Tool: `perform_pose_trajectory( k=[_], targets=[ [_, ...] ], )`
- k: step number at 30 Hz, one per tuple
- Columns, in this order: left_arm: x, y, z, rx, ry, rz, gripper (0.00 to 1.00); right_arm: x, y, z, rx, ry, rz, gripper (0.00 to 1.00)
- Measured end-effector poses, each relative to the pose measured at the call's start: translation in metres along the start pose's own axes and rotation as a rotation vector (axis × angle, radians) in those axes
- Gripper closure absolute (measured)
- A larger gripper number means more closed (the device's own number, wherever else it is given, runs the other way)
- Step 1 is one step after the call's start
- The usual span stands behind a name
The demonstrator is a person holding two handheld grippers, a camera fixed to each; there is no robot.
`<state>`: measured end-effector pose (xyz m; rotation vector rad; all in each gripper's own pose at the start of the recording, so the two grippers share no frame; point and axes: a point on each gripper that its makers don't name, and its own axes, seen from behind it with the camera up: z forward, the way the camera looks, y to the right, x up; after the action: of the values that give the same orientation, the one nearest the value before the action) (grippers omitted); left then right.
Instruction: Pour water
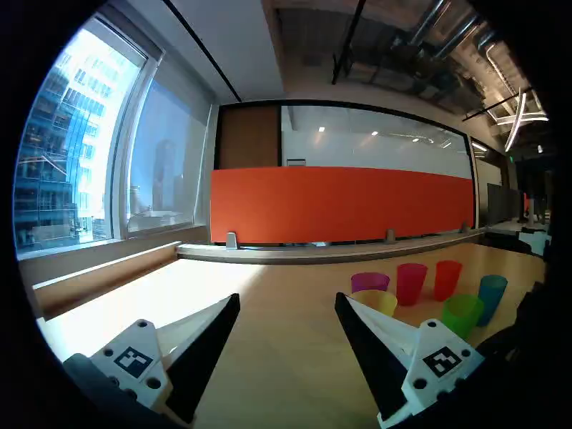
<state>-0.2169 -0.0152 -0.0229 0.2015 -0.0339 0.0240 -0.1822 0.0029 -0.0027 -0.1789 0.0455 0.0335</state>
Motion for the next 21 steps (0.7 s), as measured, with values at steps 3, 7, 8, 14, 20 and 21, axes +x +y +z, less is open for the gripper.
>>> perform_pose_trajectory(
  k=[3, 7, 8, 14, 20, 21],
  targets=[
    [0.0, 0.0, 0.0, 0.0, 0.0, 0.0, 0.01, -0.004, 0.001, 0.002, -0.003, -0.007, 0.008, 0.0],
    [0.0, 0.0, 0.0, 0.0, 0.0, 0.0, 0.01, -0.009, 0.003, 0.003, -0.009, -0.015, 0.013, 0.0],
    [0.0, 0.0, 0.0, 0.0, 0.0, 0.0, 0.01, -0.01, 0.003, 0.003, -0.01, -0.017, 0.013, 0.0],
    [0.0, -0.001, 0.0, 0.0, 0.0, 0.0, 0.01, -0.012, 0.005, 0.005, -0.013, -0.024, 0.007, 0.0],
    [-0.001, 0.0, 0.0, 0.0, 0.0, 0.0, 0.01, -0.014, 0.003, 0.007, -0.01, -0.033, -0.002, 0.0],
    [-0.001, 0.0, -0.001, 0.0, 0.0, 0.0, 0.01, -0.014, 0.003, 0.007, -0.009, -0.032, -0.002, 0.0]
  ],
)
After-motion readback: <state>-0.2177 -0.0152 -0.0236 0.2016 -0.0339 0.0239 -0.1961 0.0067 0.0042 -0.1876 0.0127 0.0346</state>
